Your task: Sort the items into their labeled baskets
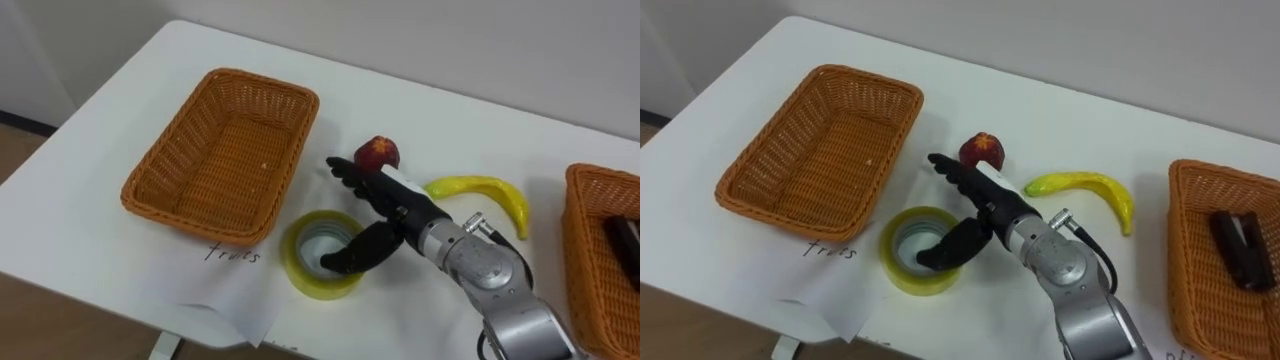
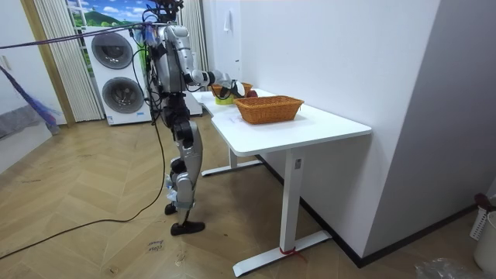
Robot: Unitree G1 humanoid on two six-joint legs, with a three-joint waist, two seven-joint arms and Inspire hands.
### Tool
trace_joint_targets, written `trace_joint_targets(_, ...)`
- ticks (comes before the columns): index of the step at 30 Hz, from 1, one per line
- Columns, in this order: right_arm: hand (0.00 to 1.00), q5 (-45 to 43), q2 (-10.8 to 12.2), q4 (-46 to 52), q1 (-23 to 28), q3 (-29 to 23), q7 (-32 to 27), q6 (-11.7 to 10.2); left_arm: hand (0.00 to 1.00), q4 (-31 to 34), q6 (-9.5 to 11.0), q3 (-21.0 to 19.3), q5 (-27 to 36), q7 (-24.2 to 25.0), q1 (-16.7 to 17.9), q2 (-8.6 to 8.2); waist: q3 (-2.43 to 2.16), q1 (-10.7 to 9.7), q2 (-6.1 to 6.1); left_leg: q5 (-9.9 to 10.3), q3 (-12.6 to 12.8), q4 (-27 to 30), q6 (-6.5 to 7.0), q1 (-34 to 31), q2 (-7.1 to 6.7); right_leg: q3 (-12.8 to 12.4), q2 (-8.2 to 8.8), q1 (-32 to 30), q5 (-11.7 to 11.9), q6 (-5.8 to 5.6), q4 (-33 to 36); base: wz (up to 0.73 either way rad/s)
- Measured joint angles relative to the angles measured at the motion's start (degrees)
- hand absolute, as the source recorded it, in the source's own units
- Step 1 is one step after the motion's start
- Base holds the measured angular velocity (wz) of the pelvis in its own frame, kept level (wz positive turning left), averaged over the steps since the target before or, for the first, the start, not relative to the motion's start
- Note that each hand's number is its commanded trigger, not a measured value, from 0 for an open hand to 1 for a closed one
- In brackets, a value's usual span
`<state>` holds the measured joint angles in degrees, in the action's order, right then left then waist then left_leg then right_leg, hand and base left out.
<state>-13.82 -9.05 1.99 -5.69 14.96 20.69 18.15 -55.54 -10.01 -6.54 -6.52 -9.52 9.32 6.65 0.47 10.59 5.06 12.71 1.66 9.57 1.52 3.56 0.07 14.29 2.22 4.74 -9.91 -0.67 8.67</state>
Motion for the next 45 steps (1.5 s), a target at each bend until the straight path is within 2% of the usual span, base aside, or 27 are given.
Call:
trace_joint_targets(10,0.0,-0.3,0.22,-0.01,0.02,0.0,-0.05,0.02,0.0,-0.02,0.0,-0.06,0.0,0.19,-0.08,-0.34,-0.13,0.73,0.05,-0.01,-0.14,0.2,0.02,0.04,0.04,0.01,0.19,0.16,0.0,0.0,0.0,0.0)
trace_joint_targets(11,0.52,-0.3,0.22,-0.01,0.02,0.0,-0.05,0.02,0.0,-0.02,0.0,-0.06,0.0,0.21,-0.08,-0.34,-0.14,0.73,0.05,-0.01,-0.14,0.21,0.02,0.04,0.04,0.01,0.19,0.17,0.0,0.0,0.0,0.0)
trace_joint_targets(13,1.0,-0.31,0.22,-0.01,0.02,0.0,-0.03,0.02,0.0,-0.02,0.0,-0.06,0.0,0.26,-0.09,-0.34,-0.14,0.73,0.05,-0.01,-0.13,0.27,0.02,0.03,0.04,0.01,0.18,0.19,0.0,0.0,0.01,0.0)
trace_joint_targets(18,1.0,-3.03,0.41,0.01,0.0,-0.09,-0.18,0.0,0.0,0.34,-0.01,-0.51,-0.45,1.34,-0.02,-0.34,-0.16,0.77,0.06,-0.01,-0.08,0.3,0.02,0.02,0.04,0.03,0.18,0.19,0.0,0.0,0.05,0.0)
trace_joint_targets(23,1.0,-4.89,0.44,0.0,0.01,-0.63,-0.52,0.0,0.0,0.33,-0.01,-1.47,-0.44,1.4,0.43,-0.33,-0.42,0.75,0.39,-0.01,-0.17,0.25,0.02,0.03,0.04,0.09,0.16,0.22,0.0,0.0,0.05,0.0)
trace_joint_targets(45,1.0,-11.87,0.74,0.44,-0.07,-0.99,3.18,0.03,0.0,0.42,0.0,-1.68,-0.4,1.22,0.83,-0.39,-0.4,0.69,0.41,-0.01,-0.27,0.07,0.02,0.04,0.03,0.1,0.19,0.26,0.0,0.0,-0.01,0.0)
